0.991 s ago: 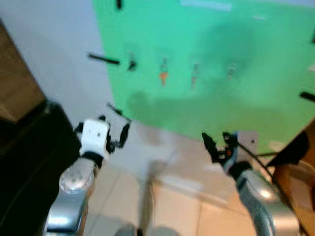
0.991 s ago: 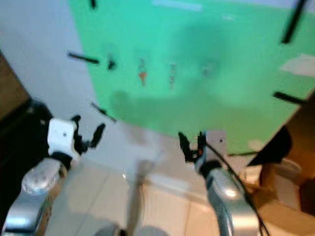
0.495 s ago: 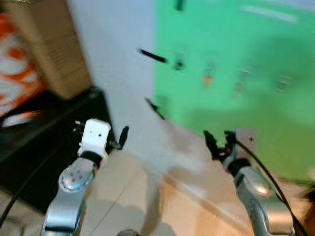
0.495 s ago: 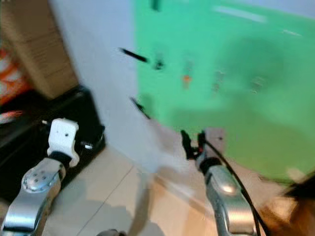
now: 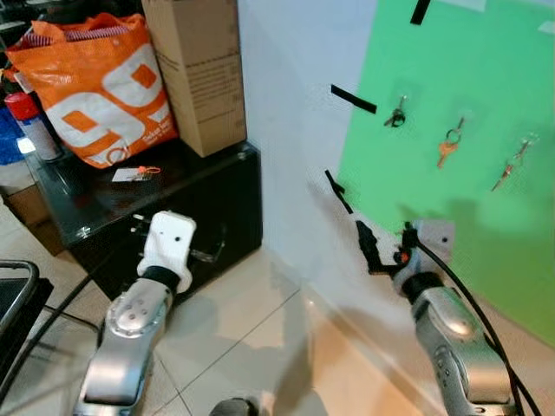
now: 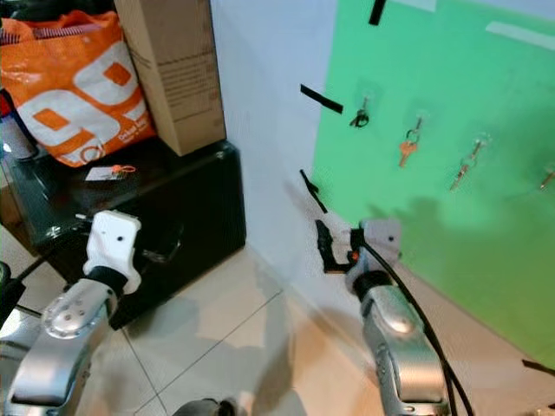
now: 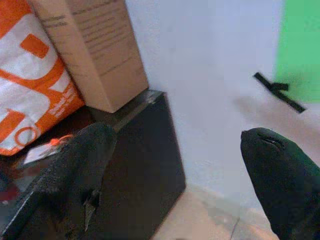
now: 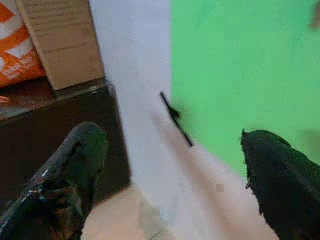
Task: Hang keys on a hook
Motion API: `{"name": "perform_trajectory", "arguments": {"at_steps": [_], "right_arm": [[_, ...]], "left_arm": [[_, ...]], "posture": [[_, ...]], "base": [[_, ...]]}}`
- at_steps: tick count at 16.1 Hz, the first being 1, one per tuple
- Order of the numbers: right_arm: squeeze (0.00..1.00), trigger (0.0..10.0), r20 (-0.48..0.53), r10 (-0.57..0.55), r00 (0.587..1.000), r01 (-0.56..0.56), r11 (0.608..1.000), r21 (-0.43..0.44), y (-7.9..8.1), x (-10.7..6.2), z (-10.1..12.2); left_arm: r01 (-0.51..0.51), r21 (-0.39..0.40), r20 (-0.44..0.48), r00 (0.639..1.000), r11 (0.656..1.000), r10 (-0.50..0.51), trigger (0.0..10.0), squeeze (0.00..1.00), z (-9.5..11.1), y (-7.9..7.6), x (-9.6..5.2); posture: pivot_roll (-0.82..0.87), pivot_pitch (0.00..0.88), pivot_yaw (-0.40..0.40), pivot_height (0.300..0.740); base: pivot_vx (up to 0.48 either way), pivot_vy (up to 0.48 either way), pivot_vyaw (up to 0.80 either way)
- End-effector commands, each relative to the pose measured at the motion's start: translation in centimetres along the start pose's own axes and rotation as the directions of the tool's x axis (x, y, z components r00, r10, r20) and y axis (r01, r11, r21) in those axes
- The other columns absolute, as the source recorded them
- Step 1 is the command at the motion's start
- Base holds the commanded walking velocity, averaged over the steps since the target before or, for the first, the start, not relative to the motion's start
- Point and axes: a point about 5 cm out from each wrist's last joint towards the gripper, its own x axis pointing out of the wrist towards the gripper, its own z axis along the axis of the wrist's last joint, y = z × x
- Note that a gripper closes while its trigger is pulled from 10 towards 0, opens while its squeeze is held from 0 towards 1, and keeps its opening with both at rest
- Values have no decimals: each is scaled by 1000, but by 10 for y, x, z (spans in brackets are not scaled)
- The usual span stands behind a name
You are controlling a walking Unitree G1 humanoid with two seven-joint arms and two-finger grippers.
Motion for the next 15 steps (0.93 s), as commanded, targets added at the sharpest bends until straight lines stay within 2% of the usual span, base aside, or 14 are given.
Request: {"name": "perform_trajectory", "arguments": {"at_steps": [1,2,4,7,15], "right_arm": [[1000,10000,23,-8,1000,9,999,-42,2,0,1],[1000,10000,17,39,999,-39,999,-26,6,1,1],[1000,10000,-5,20,1000,-20,999,-50,9,4,0],[1000,10000,-17,38,999,-38,999,1,9,4,-3],[1000,10000,-21,94,995,-95,996,-4,14,8,-4]], "left_arm": [[-10,9,10,1000,1000,10,10000,0,1,2,2],[-17,18,4,1000,1000,17,10000,0,1,2,2],[-16,3,10,1000,1000,16,10000,0,1,4,-2],[-14,-2,9,1000,1000,14,10000,0,0,4,-3],[-26,-9,17,1000,1000,26,10000,0,2,5,-5]], "posture": [[-49,0,5,740],[-37,0,0,740],[-31,0,-5,740],[-33,0,-6,740],[-16,0,-24,740]], "base": [[0,0,0],[0,0,0],[0,0,0],[285,0,0],[303,0,800]]}}
